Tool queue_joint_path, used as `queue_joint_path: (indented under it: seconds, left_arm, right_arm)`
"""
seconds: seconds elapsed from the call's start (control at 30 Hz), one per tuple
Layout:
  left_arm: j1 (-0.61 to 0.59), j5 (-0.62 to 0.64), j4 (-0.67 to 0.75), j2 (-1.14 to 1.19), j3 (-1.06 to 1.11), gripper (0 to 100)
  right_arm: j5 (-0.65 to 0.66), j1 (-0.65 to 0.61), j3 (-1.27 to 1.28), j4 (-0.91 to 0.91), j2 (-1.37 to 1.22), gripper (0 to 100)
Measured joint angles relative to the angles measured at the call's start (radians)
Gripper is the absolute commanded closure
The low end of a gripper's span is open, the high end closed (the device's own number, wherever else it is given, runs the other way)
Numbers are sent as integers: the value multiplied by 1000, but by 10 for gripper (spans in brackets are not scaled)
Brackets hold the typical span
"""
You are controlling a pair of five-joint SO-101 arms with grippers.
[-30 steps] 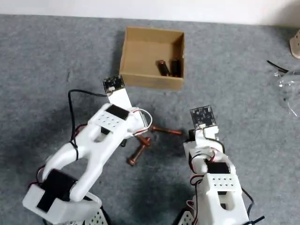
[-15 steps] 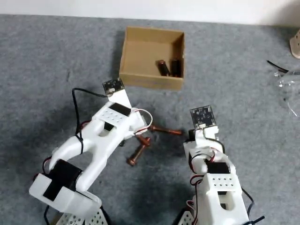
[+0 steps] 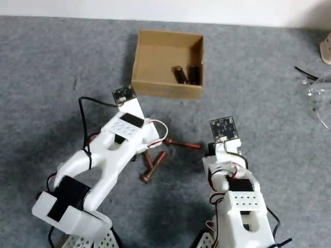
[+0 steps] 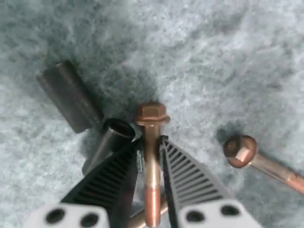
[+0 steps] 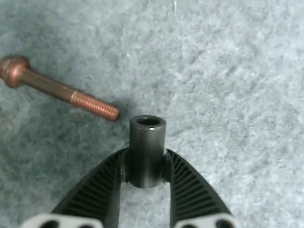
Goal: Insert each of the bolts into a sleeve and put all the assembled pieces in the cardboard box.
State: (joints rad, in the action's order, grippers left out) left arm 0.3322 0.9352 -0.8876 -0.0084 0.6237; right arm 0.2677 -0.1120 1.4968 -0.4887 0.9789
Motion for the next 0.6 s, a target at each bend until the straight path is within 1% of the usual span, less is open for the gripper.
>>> queue_joint_path:
  seconds: [0.1, 0.27, 0.43, 0.6]
  left_arm:
    - [0, 0, 0, 0, 0, 993]
    - [0, -63, -2, 2, -9, 994]
    - [0, -184, -6, -21, -31, 995]
    - [28, -278, -109, -172, -32, 995]
  right_arm:
    - [0, 0, 0, 0, 0, 994]
    - [0, 0, 0, 0, 0, 994]
    - [0, 0, 0, 0, 0, 994]
    - [0, 0, 0, 0, 0, 994]
